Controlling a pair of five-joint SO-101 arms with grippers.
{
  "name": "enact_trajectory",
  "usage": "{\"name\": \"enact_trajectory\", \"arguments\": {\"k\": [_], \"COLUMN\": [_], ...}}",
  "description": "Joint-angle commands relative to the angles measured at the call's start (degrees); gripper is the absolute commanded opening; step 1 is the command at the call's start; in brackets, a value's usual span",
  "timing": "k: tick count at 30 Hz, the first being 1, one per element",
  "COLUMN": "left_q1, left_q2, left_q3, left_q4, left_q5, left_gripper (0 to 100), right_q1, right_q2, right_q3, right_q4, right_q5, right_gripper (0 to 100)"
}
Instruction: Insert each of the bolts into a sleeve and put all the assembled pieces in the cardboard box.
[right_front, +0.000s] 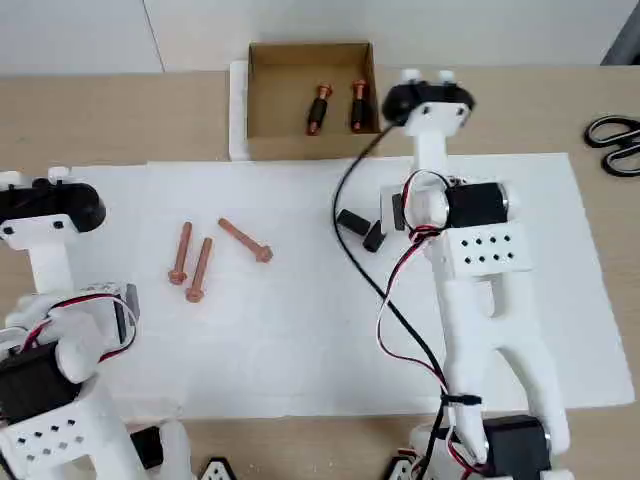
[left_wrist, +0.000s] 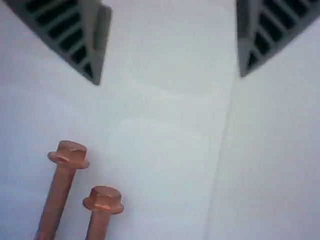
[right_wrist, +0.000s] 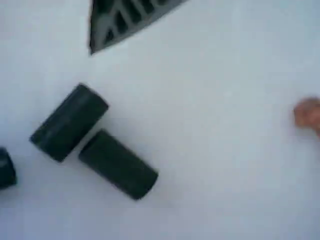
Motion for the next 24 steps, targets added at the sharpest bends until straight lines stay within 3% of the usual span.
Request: {"name": "enact_trajectory", "arguments": {"k": [1, 11, 18, 24], "left_q1": [-0.09, -0.18, -0.18, -0.18], "left_q2": [-0.62, -0.62, -0.62, -0.62], "left_q3": [-0.04, 0.04, 2.68, 3.65], "left_q4": [-1.23, -1.41, -2.81, -3.34], "left_q5": [-0.53, -0.53, -0.26, -0.26], "left_gripper": [17, 17, 17, 17], "right_q1": [-0.75, -1.89, -1.8, -1.54], "right_q2": [1.27, 19.56, 27.21, 30.29], "right_q3": [2.37, 2.64, 2.73, 2.73], "right_q4": [-8.66, -20.35, -25.98, -26.77], "right_q5": [-8.26, -11.25, -12.66, -12.66], "right_gripper": [19.8, 19.3, 2.9, 4.6]}}
